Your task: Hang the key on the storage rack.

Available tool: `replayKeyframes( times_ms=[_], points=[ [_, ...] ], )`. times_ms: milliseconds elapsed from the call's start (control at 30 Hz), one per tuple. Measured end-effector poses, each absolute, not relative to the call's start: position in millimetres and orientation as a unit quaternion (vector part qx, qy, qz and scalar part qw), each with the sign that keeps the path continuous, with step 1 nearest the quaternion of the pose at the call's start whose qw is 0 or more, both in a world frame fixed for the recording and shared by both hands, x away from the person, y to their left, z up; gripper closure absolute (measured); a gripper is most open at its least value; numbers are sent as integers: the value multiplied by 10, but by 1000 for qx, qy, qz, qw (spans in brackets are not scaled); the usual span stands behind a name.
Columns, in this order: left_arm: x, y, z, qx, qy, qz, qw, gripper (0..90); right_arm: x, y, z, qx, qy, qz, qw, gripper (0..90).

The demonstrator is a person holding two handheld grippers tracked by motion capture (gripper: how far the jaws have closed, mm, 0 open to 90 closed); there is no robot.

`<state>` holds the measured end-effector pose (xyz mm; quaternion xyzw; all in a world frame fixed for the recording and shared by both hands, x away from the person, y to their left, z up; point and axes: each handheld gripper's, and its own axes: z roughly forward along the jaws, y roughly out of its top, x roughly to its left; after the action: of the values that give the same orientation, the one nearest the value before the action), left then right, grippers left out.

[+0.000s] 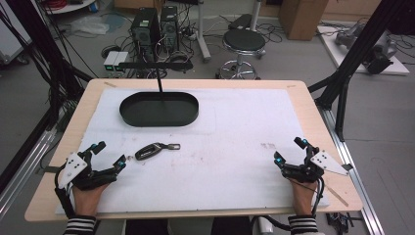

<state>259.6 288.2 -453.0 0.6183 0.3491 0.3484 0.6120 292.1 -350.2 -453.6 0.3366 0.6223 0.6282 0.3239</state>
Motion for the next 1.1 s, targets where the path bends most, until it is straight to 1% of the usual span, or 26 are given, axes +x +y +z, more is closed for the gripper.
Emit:
replayKeyframes(
  times_ms=[233, 567, 667, 700, 867, 900, 967, 1100],
  points=[
    [2606, 2869, -4526, 623, 353, 350, 604, 121, 2913, -3491, -4536, 336, 625, 626, 324, 21],
    [2598, 2893, -4528, 618, 345, 343, 618, 122, 2917, -3490, -4535, 336, 624, 626, 325, 21],
    [2618, 2904, -4516, 622, 348, 337, 616, 98, 2920, -3492, -4535, 336, 625, 625, 325, 21],
    [2638, 2911, -4495, 628, 350, 333, 611, 43, 2923, -3491, -4533, 336, 626, 624, 326, 21],
    [2782, 2944, -4271, 657, 330, 308, 604, 37, 2921, -3487, -4532, 338, 628, 620, 326, 21],
    [2846, 2936, -4178, 672, 322, 296, 598, 17, 2923, -3487, -4532, 338, 627, 622, 325, 21],
    [2868, 2931, -4149, 678, 319, 292, 594, 17, 2923, -3487, -4534, 337, 628, 621, 326, 22],
    [2982, 2879, -4038, 720, 303, 275, 560, 17, 2923, -3486, -4532, 337, 627, 622, 326, 22]
  ],
)
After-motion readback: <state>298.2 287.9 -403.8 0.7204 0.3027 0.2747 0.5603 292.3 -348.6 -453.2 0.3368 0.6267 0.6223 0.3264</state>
